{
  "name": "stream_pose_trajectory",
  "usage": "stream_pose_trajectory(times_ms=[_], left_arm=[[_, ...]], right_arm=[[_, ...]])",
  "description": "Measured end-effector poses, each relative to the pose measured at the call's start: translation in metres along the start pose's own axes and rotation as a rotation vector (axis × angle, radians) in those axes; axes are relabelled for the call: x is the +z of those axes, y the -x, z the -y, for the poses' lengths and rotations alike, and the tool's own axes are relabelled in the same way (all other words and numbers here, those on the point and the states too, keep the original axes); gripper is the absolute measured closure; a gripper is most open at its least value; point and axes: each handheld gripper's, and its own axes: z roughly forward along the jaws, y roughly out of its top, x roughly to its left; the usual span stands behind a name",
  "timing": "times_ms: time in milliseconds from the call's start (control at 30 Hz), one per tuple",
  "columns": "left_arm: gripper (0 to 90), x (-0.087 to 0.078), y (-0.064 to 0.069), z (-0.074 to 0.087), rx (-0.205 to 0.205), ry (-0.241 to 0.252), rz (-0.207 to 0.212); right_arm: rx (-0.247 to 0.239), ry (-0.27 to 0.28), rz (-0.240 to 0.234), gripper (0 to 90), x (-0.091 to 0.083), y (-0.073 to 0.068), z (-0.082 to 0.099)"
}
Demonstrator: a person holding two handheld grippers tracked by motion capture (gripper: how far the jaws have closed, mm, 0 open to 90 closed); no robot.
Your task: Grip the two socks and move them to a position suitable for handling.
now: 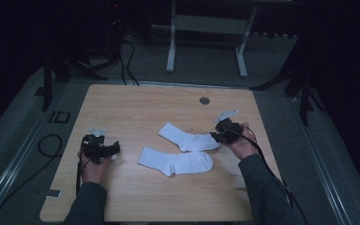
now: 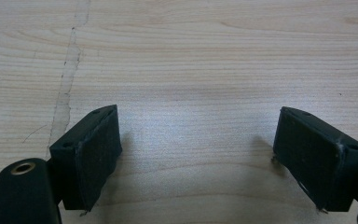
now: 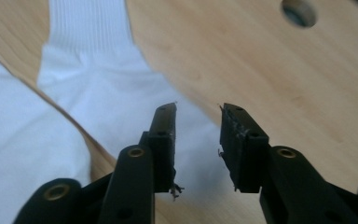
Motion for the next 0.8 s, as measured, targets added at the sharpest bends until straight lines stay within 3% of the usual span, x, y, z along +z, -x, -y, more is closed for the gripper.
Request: stream_pose_trajectory(times_ms=[100, 200, 367, 433, 633, 800], left_arm=[[15.1, 0.0, 0.0, 0.0, 0.001, 0.001, 0.0], [15.1, 0.0, 0.0, 0.0, 0.003, -0.001, 0.001], [15.1, 0.0, 0.0, 0.0, 0.005, -0.003, 0.002], [15.0, 0.0, 0.0, 0.0, 0.004, -0.003, 0.002], [15.1, 0.0, 0.0, 0.0, 0.004, -0.002, 0.002], [15.1, 0.0, 0.0, 0.0, 0.007, -0.001, 0.005]], right_arm=[[-0.017, 0.019, -0.003, 62.5, -0.005, -0.003, -0.008], [-0.038, 0.021, -0.038, 63.1, 0.002, -0.014, -0.019], [-0.096, -0.007, -0.092, 83.1, 0.027, -0.036, -0.036], [-0.116, -0.026, -0.124, 85.4, 0.043, -0.046, -0.046], [-0.162, -0.066, -0.152, 84.2, 0.07, -0.064, -0.059], [-0.161, -0.107, -0.157, 84.1, 0.088, -0.07, -0.061]])
